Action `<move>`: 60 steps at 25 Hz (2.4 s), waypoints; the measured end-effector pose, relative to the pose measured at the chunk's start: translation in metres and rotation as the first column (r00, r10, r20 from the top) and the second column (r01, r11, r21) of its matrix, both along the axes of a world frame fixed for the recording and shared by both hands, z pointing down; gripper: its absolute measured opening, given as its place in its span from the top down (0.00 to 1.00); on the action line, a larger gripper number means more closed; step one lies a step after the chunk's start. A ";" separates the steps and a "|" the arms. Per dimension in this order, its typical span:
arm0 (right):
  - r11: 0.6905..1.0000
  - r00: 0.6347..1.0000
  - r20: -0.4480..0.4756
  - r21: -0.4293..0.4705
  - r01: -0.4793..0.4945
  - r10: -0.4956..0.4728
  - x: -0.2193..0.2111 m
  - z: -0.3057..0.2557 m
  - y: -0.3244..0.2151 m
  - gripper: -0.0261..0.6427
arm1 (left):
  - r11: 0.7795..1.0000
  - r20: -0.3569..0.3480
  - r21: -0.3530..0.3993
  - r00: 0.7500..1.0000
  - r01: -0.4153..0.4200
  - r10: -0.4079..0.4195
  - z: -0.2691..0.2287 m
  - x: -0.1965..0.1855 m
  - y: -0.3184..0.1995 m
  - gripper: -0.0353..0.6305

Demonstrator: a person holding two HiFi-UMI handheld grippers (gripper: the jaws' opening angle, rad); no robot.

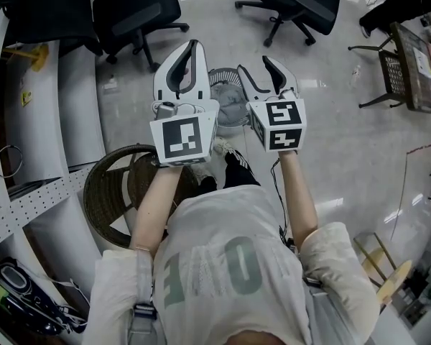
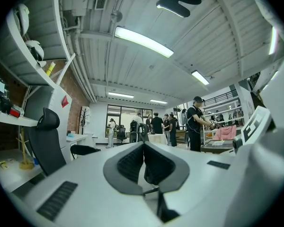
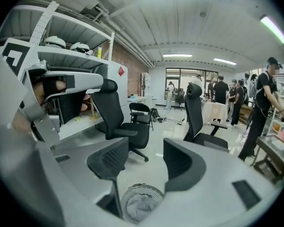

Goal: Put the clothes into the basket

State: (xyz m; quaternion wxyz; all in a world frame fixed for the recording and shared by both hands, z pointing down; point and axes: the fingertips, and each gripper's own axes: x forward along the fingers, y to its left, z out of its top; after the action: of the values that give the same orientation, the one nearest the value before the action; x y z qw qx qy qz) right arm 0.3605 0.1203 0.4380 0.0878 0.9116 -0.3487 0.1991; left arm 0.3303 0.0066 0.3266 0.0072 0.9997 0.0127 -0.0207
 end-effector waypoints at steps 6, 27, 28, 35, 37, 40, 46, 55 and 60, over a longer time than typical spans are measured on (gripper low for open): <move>1.000 1.000 -0.001 -0.027 0.003 -0.003 0.000 0.004 -0.002 0.63 | 1.000 0.005 0.000 1.000 0.007 -0.007 0.001 0.001 -0.006 0.92; 0.794 0.829 -0.350 0.284 0.538 -0.437 -0.069 -0.175 -0.223 0.91 | 0.789 -0.215 0.082 0.784 0.609 -0.582 -0.103 -0.156 -0.165 0.92; 0.750 0.793 -0.379 0.297 0.592 -0.476 -0.088 -0.186 -0.240 0.91 | 0.753 -0.212 0.083 0.750 0.653 -0.627 -0.105 -0.177 -0.177 0.92; 0.250 0.388 -0.527 0.315 0.916 -0.756 -0.292 -0.233 -0.330 0.91 | 0.304 -0.208 0.083 0.315 0.949 -0.926 -0.109 -0.378 -0.223 0.92; 0.116 0.272 -0.538 0.306 0.945 -0.797 -0.351 -0.232 -0.329 0.91 | 0.186 -0.211 0.049 0.192 0.981 -0.959 -0.106 -0.432 -0.215 0.92; -0.039 0.130 -0.550 0.285 0.958 -0.825 -0.424 -0.228 -0.321 0.91 | 0.037 -0.183 0.047 0.045 0.998 -0.982 -0.094 -0.499 -0.197 0.92; -0.174 -0.028 -0.559 0.209 0.962 -0.829 -0.496 -0.214 -0.305 0.91 | -0.090 -0.177 0.051 -0.080 0.995 -0.981 -0.083 -0.557 -0.173 0.92; -0.137 -0.006 -0.557 0.193 0.972 -0.830 -0.506 -0.211 -0.303 0.91 | -0.041 -0.220 0.051 -0.029 0.998 -0.975 -0.102 -0.555 -0.173 0.92; -0.105 0.033 -0.556 0.215 0.971 -0.831 -0.499 -0.217 -0.303 0.91 | -0.003 -0.230 0.070 0.013 0.998 -0.973 -0.113 -0.548 -0.175 0.92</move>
State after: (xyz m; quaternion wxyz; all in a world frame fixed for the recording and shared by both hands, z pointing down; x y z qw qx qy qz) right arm -0.1386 -0.1823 0.2212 -0.0276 0.4107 -0.9005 -0.1406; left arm -0.2176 -0.1687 0.2132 -0.1166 0.7120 -0.6883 -0.0756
